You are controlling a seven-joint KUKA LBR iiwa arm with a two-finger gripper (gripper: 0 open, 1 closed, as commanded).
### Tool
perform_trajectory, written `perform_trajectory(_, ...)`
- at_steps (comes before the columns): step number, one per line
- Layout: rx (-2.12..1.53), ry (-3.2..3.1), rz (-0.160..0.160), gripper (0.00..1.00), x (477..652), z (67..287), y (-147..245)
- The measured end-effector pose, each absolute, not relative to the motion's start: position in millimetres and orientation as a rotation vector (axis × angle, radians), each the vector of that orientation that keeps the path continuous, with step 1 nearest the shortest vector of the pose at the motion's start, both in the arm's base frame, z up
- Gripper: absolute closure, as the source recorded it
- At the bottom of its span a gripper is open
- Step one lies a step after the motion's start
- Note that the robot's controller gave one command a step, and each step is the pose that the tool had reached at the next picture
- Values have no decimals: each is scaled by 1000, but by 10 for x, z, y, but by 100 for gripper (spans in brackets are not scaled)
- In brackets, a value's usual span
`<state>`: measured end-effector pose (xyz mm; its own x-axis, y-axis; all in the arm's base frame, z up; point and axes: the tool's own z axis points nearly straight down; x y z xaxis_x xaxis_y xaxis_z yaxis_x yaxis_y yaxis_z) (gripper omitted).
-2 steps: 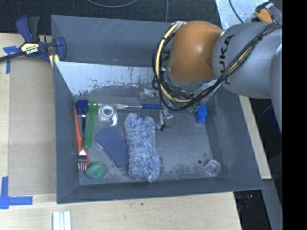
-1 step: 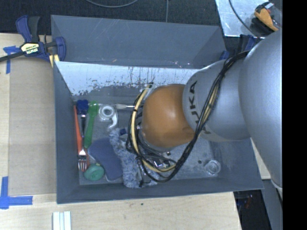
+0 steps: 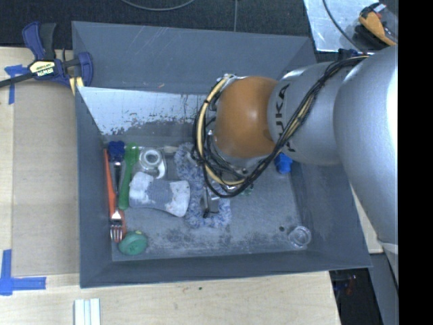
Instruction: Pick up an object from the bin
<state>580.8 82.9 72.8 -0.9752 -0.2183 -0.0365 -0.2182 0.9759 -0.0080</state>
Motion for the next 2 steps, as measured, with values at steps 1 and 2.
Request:
perform_trajectory(1,-663,3052,8,100,4972,729,1704)
perform_trajectory(2,-662,3052,9,100,4972,733,1704)
